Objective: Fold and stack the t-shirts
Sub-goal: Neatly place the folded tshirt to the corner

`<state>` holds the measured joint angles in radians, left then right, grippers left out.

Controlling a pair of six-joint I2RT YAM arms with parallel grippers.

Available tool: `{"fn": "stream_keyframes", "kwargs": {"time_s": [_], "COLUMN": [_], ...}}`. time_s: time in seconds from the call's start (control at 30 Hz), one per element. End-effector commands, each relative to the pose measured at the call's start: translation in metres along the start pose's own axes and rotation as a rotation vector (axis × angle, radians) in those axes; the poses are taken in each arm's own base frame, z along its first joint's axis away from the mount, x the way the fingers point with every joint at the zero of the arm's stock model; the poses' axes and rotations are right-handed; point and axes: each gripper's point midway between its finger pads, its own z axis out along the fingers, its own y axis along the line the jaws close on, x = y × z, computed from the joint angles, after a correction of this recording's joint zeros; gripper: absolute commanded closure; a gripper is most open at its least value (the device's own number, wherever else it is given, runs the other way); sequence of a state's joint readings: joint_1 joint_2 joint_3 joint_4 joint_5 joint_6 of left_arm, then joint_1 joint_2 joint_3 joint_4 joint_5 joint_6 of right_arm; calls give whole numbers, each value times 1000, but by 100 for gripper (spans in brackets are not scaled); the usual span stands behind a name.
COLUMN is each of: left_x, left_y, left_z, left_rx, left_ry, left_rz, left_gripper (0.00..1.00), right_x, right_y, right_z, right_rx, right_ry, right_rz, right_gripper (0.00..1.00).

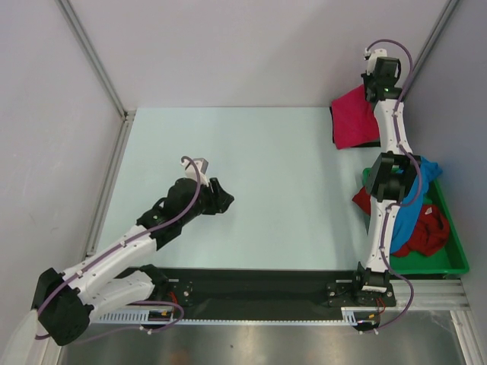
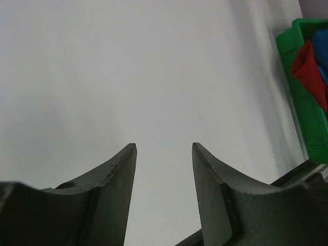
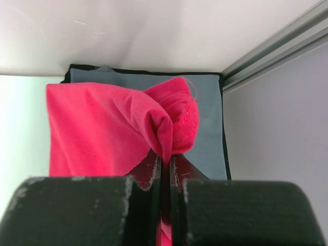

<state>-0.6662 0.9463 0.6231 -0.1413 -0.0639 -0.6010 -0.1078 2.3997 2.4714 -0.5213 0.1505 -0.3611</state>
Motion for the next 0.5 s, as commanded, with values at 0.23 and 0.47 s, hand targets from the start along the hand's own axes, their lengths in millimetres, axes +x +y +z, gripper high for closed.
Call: {"fn": "stream_keyframes", "kwargs": {"time_s": [0.23, 0.47], "left_x": [-23, -21], "left_y": [-6, -3], "left_z": [3, 6], "left_rx": [19, 12], "left_ry": [-45, -33], "left_rz": [-4, -15], "left_gripper": [47, 47], "right_x": [-32, -25], "right_y": [-44, -55], "right_z": [11, 22], "right_rx": [117, 147], "right_ry": [-147, -152], "right_rz": [37, 60], "right_gripper": [100, 100]}}
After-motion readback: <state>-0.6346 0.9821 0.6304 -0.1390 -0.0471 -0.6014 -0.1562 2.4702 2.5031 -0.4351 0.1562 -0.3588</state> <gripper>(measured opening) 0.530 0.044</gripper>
